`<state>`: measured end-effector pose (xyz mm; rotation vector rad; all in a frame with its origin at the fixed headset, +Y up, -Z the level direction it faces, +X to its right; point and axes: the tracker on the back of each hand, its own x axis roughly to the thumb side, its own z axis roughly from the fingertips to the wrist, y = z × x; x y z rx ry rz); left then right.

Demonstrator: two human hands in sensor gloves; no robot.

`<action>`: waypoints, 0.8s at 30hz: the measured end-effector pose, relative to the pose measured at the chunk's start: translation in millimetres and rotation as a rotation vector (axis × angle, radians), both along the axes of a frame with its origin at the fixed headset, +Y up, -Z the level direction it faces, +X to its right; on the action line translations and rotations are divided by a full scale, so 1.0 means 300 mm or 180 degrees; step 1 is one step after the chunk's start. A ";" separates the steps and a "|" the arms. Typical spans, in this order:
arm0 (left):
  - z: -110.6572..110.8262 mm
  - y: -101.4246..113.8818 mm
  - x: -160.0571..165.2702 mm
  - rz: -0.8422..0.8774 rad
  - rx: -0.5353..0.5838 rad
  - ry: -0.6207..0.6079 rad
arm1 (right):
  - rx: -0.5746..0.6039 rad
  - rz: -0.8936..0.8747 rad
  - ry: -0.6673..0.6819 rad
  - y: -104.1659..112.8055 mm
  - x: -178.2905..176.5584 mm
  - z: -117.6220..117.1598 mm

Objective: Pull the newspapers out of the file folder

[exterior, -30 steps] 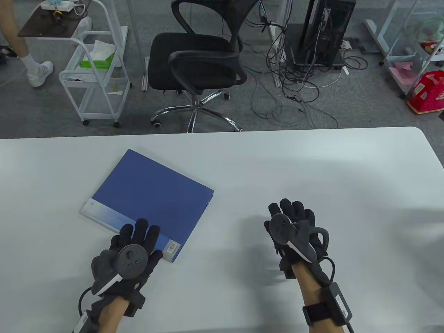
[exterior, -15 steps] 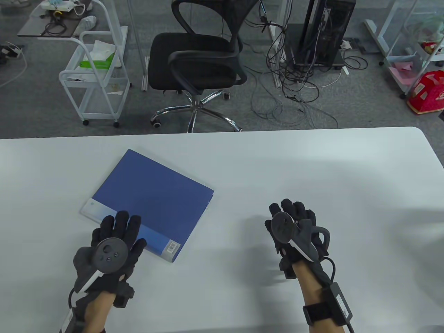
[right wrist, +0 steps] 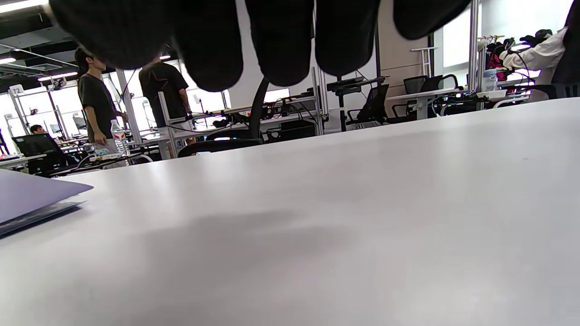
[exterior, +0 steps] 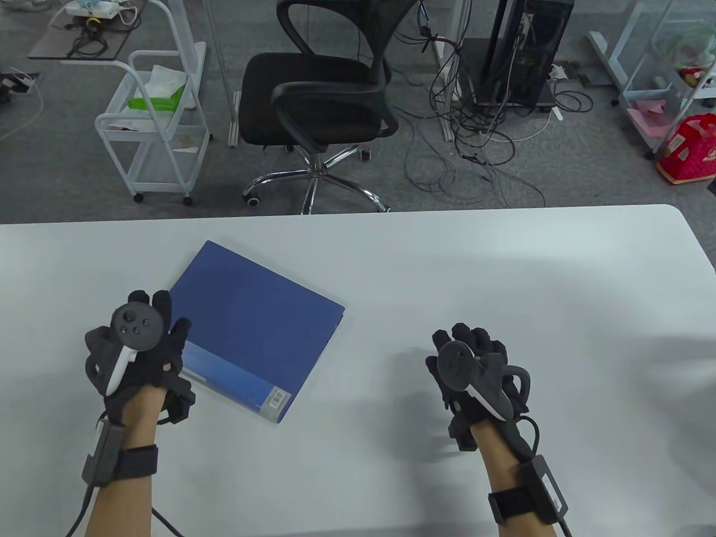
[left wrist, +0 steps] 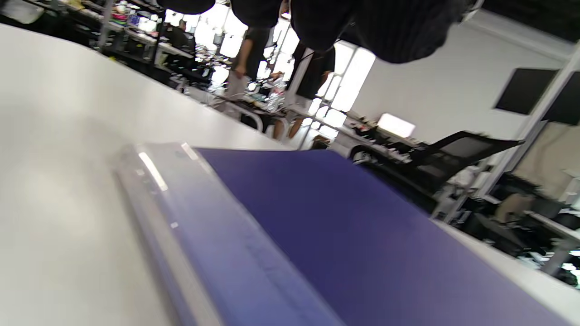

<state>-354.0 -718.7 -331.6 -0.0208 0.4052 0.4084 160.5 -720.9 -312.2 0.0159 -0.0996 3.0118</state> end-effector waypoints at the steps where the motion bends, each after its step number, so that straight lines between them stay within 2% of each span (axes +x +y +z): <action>1: -0.018 -0.030 -0.020 0.0014 -0.0156 0.0094 | -0.0009 0.0000 -0.0007 -0.002 0.000 -0.001; 5: -0.066 -0.143 -0.091 0.0182 -0.0561 0.0518 | -0.0085 -0.0034 -0.0028 -0.016 0.005 -0.009; 8: -0.088 -0.195 -0.119 0.0216 -0.0774 0.0633 | -0.0180 -0.0024 -0.0055 -0.036 0.010 -0.017; 11: -0.107 -0.177 -0.122 -0.0109 -0.0668 0.0602 | -0.0236 -0.0020 -0.0096 -0.048 0.017 -0.024; 13: -0.122 -0.174 -0.127 -0.0037 -0.0662 0.0486 | -0.0270 -0.0040 -0.0119 -0.053 0.020 -0.028; 15: -0.125 -0.175 -0.142 0.0122 -0.0698 0.0546 | -0.0283 -0.0052 -0.0132 -0.056 0.024 -0.030; 20: -0.104 -0.127 -0.179 0.0720 -0.0155 0.0532 | -0.0274 -0.0115 -0.0164 -0.049 0.036 -0.034; 22: -0.089 -0.105 -0.199 0.1193 0.0084 0.0477 | -0.0262 -0.0160 -0.0189 -0.043 0.042 -0.035; 24: -0.067 -0.076 -0.209 0.1737 0.0505 0.0464 | -0.0233 -0.0207 -0.0200 -0.032 0.052 -0.033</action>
